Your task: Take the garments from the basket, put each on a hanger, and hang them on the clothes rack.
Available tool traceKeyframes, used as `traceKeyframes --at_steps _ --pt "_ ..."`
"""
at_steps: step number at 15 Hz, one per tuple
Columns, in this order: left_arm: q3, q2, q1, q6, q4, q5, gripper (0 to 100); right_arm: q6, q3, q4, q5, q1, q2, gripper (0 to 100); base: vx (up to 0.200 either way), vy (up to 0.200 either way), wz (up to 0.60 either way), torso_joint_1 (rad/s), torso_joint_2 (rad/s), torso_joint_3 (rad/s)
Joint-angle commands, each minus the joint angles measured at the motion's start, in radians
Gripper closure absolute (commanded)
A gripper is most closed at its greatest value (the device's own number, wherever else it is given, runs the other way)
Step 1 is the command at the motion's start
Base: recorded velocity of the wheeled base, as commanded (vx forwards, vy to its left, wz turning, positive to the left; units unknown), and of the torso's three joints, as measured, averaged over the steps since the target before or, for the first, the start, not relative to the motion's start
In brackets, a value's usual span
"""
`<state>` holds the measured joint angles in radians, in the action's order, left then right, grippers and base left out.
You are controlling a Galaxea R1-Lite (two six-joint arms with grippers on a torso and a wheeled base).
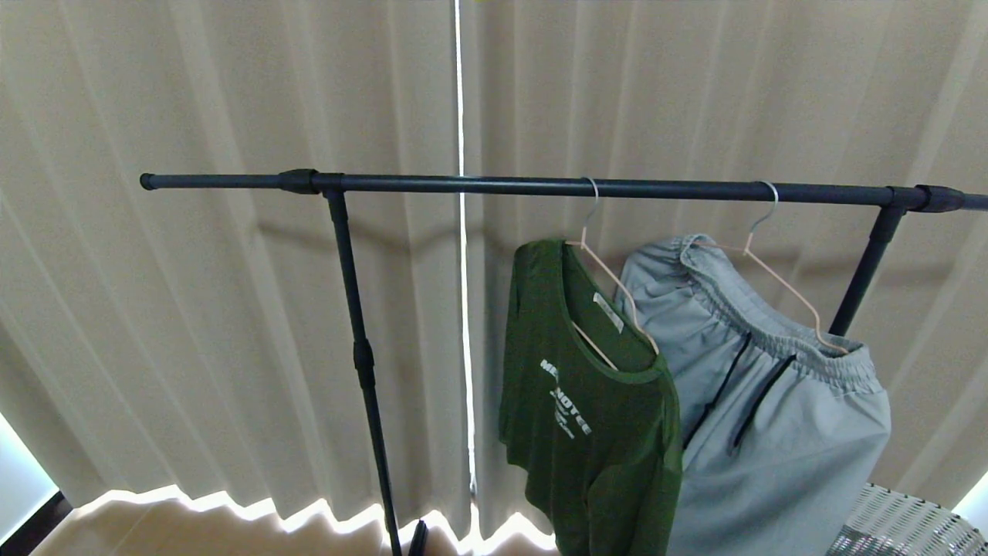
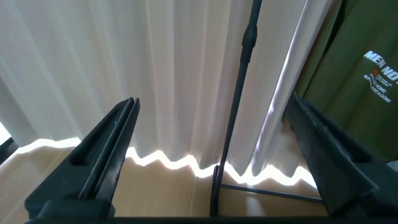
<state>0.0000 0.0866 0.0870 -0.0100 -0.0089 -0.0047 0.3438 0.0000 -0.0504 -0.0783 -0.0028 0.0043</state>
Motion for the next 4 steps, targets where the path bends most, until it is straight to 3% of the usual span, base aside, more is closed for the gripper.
traceKeyframes --at_steps 1,4 --pt "0.0 0.002 0.0 0.001 0.0 0.0 0 -0.009 0.0 0.0 0.0 0.0 0.002 0 0.0 0.0 0.0 0.0 0.0 0.0" --pt "0.0 0.001 0.0 0.001 0.0 0.0 0 -0.028 0.0 0.0 0.0 0.0 0.002 0 0.0 0.0 0.0 0.0 0.0 0.0"
